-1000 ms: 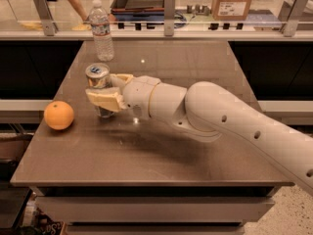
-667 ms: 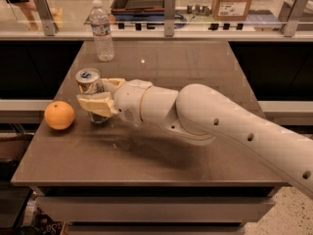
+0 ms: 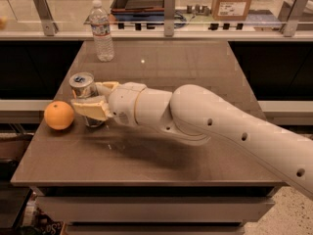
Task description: Move redbull can near orange
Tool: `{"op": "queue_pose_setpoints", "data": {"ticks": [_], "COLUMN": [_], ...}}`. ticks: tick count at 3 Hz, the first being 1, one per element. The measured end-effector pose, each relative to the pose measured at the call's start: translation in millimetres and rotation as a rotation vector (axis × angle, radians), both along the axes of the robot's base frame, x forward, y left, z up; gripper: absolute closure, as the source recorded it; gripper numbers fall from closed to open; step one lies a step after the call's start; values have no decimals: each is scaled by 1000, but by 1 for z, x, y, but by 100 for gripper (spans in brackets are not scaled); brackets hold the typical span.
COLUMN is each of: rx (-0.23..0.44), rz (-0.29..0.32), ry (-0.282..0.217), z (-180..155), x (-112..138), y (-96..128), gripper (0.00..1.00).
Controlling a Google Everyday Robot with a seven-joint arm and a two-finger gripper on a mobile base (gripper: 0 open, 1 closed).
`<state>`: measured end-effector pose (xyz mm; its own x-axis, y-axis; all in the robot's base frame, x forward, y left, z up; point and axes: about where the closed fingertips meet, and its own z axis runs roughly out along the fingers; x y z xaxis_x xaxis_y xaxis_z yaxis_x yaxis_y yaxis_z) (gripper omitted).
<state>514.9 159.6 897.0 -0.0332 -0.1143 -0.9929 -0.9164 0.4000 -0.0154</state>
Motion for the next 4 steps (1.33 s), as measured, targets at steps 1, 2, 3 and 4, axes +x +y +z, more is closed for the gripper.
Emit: {"op": "queue_pose_setpoints", "data": {"ticks": [1, 2, 3, 4], "rx": [-1, -1, -2, -2], "rz": [3, 6, 9, 12], "ry": [-1, -2, -3, -4], "z": [0, 1, 1, 2], "x": [-1, -2, -3, -4], "y": [2, 3, 5, 7], "gripper": [59, 36, 13, 0]}}
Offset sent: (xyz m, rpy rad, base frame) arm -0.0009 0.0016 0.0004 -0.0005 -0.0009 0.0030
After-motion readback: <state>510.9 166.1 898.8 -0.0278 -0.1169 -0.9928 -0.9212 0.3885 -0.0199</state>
